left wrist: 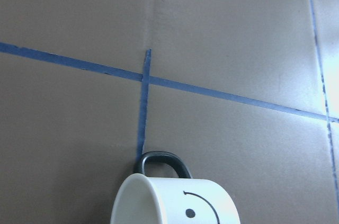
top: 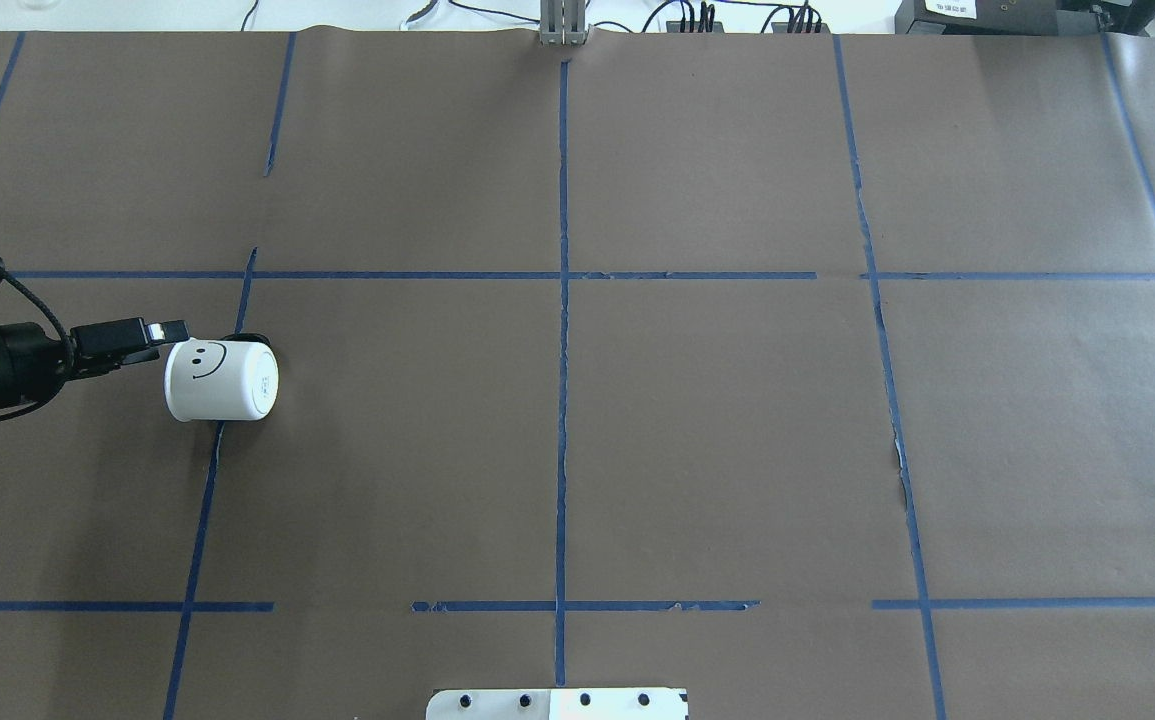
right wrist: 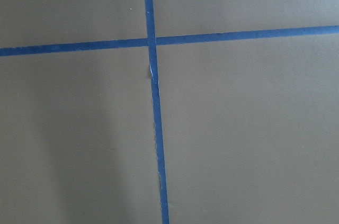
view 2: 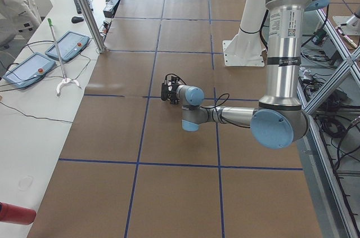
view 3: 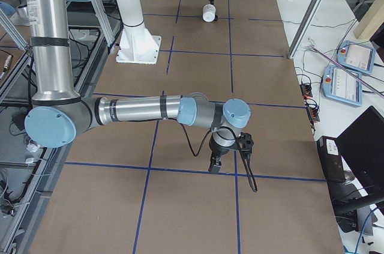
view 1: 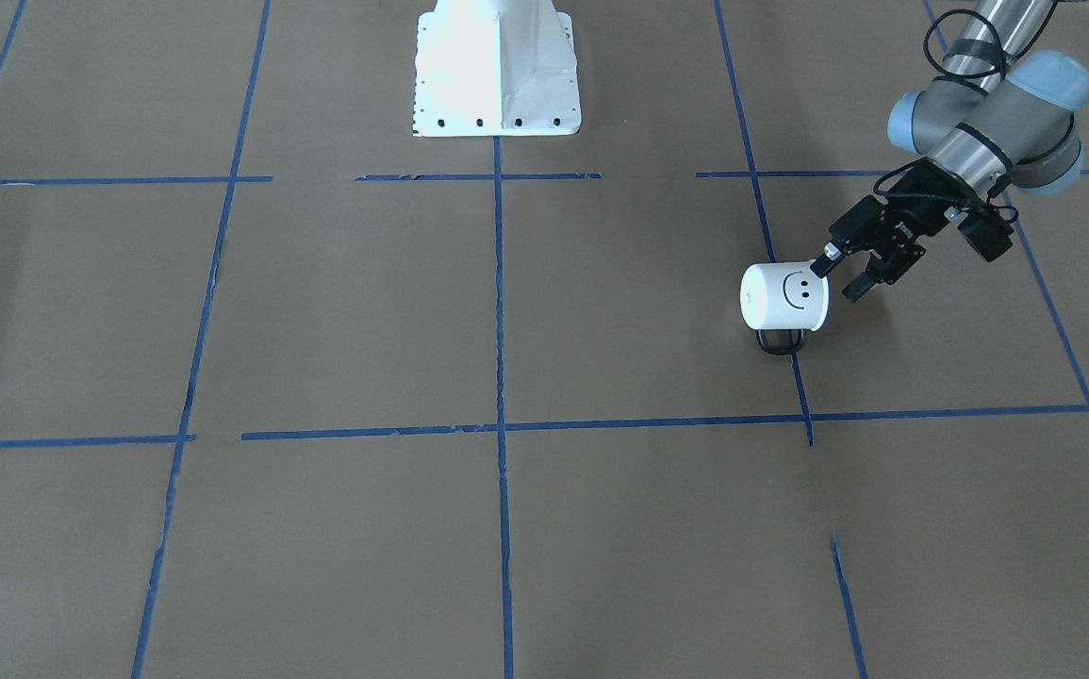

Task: Flip mug
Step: 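Reach the left gripper toward the open end of the sideways white mug, then close the left gripper on the mug's rim and lift it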

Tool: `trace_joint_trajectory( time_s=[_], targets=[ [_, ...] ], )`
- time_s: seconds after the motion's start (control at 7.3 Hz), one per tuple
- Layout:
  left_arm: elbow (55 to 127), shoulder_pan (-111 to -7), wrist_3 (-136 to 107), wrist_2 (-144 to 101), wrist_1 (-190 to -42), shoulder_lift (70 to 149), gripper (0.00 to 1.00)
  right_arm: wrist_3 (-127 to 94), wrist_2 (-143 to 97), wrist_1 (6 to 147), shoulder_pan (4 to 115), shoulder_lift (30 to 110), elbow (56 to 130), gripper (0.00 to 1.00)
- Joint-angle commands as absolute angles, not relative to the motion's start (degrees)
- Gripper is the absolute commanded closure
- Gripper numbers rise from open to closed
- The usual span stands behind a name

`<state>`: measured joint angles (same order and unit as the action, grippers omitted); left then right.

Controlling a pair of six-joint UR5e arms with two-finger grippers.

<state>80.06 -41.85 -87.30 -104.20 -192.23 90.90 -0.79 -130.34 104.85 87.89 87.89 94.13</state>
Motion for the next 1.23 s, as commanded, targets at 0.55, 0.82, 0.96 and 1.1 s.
trace_joint_trajectory(
  time_s=[0.55, 0.82, 0.96, 1.1],
  targets=[
    [68.7, -37.4, -97.5, -103.3, -211.9, 97.6, 1.00, -0.8, -130.3, 104.9, 87.9, 87.9, 94.1, 0.00],
    [68.9, -37.5, -105.0, -104.0, -212.4, 101.0, 1.00, -0.8, -130.3, 104.9, 87.9, 87.9, 94.1, 0.00],
    [69.0, -38.1, -106.4, -103.7, -212.4, 102.3, 1.00, -0.8, -130.3, 104.9, 87.9, 88.0, 94.1, 0.00],
    [69.1, -39.0, -107.8, -102.4, -212.4, 103.6, 1.00, -0.8, -130.3, 104.9, 87.9, 87.9, 94.1, 0.00]
  ],
)
